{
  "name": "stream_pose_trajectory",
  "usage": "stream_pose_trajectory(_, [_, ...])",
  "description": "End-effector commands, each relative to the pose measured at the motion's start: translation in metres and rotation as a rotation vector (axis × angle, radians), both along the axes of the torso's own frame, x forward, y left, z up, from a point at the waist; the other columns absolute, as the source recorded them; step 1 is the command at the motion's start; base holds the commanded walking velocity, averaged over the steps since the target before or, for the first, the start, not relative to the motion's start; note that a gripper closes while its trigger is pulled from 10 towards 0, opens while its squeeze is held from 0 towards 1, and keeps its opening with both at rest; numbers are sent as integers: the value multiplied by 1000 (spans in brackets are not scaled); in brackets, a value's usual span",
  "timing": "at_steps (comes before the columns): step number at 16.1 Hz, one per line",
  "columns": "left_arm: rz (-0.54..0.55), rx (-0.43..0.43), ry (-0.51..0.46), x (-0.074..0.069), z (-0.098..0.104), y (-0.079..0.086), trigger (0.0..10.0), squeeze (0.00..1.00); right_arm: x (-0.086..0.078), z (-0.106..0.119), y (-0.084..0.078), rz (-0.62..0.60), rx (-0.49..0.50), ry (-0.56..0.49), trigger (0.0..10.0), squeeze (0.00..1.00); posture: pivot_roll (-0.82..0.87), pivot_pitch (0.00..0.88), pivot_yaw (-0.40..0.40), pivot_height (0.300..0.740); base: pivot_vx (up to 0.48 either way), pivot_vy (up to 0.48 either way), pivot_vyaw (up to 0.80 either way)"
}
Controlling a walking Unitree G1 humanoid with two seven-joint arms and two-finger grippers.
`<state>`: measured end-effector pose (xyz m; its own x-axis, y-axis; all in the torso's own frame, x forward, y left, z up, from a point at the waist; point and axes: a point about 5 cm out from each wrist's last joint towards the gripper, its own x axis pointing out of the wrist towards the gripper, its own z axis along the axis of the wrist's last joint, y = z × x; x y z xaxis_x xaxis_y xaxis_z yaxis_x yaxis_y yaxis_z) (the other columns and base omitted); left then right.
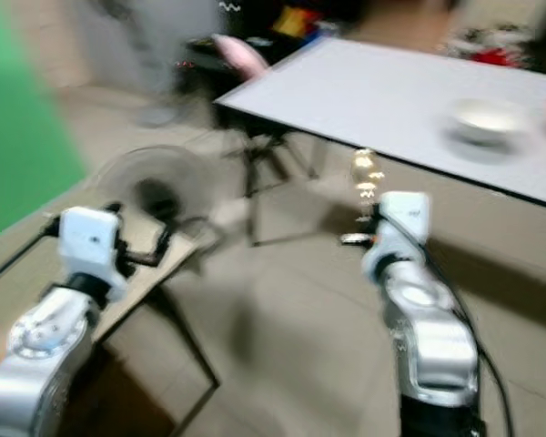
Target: Setting the table
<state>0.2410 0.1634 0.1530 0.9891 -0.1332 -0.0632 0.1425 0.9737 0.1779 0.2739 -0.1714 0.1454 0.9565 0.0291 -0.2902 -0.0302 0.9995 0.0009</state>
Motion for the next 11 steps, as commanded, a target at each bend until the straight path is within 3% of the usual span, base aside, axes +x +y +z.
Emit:
stream_pose_trajectory(1, [1, -3, 2, 3, 1, 2, 10000, 0, 4, 4, 0, -1, -6, -15, 10000, 0, -86, 0, 69, 740, 349, 0, 0])
stream_pose_trajectory(8, [36, -7, 5, 6, 2, 15, 10000, 0, 9, 5, 27, 112, 74, 3, 10000, 0, -83, 0, 69, 740, 379, 0, 0])
stream_pose_trajectory(11, [32, -5, 8, 6, 3, 15, 10000, 0, 8, 4, 31, 130, 64, 6, 10000, 0, -80, 0, 69, 740, 395, 0, 0])
